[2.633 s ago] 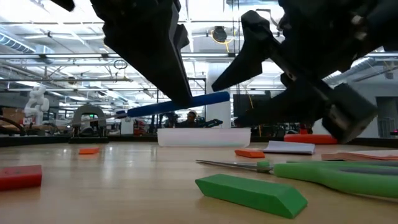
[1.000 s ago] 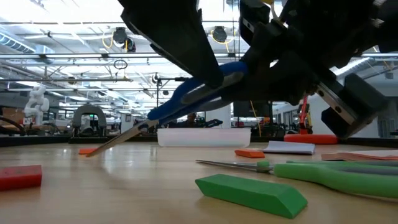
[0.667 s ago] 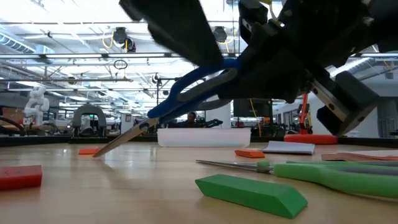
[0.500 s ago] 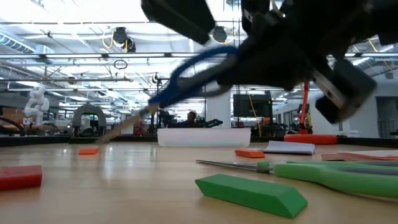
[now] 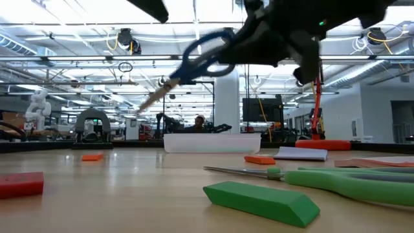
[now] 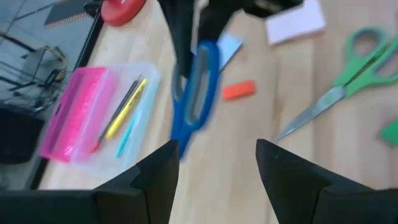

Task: Pack school essentials
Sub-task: Put the blue scissors into the supply box

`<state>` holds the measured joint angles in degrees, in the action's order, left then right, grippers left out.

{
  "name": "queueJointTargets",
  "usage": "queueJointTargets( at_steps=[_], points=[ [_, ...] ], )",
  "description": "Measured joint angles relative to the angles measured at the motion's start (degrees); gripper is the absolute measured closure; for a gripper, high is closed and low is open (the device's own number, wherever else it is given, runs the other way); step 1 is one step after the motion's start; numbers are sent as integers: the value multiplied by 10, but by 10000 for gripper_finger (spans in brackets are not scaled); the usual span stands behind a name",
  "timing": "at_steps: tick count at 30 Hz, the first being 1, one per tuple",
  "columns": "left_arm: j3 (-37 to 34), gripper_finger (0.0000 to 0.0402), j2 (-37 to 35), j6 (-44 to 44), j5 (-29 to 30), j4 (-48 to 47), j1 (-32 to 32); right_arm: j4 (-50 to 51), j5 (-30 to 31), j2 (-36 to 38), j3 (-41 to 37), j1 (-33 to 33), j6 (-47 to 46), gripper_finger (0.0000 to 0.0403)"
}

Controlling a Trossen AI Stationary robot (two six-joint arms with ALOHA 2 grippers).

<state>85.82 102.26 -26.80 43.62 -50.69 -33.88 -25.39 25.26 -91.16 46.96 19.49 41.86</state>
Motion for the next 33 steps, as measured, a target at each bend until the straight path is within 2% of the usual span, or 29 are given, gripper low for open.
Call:
queueJointTargets(
  at_steps=[5, 14, 22, 26, 33],
  points=[
    [0, 185, 0, -19, 1, -42, 20, 40, -3, 23, 0, -61, -85, 369],
    [-1, 186, 0, -22, 0, -57, 58, 47, -120, 28, 0, -169, -169, 368],
    [-1, 186, 0, -20, -1, -64, 69, 39, -181, 28, 0, -235, -258, 368],
    [-1, 186, 0, -20, -1, -64, 69, 32, -188, 28, 0, -260, -285, 368],
    [-1, 186, 0, -25, -16, -63, 67, 29, -298, 28, 0, -299, -341, 368]
  ],
)
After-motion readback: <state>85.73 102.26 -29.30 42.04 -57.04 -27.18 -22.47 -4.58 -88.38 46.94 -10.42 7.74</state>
